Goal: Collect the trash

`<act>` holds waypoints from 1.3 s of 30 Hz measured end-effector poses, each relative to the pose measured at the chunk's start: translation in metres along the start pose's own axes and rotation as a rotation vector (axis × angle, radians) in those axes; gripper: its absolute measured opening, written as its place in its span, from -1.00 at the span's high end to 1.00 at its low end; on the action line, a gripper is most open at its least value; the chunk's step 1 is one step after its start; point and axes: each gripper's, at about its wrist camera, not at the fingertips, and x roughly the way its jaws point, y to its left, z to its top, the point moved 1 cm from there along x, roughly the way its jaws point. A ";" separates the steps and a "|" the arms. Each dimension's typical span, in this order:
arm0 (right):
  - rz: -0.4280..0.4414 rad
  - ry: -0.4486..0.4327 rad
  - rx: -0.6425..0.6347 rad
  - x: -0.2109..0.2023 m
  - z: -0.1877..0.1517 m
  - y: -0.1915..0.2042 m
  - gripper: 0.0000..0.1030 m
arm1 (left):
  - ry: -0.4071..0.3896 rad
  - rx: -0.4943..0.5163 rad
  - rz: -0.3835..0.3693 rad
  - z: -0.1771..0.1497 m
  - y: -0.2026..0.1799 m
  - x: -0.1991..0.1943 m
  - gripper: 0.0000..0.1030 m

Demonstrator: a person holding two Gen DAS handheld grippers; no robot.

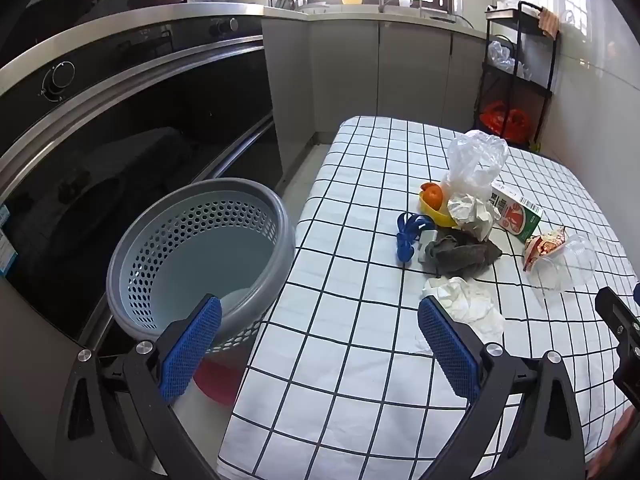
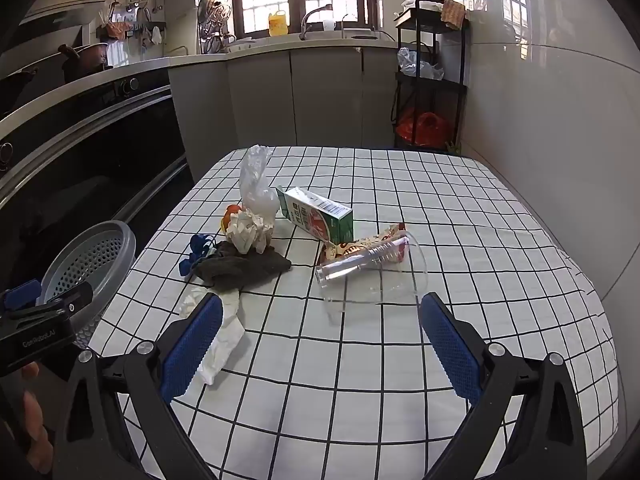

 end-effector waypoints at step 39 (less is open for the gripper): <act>0.005 -0.001 0.003 0.000 0.001 0.001 -0.84 | -0.005 0.003 0.007 0.002 0.000 -0.001 -0.88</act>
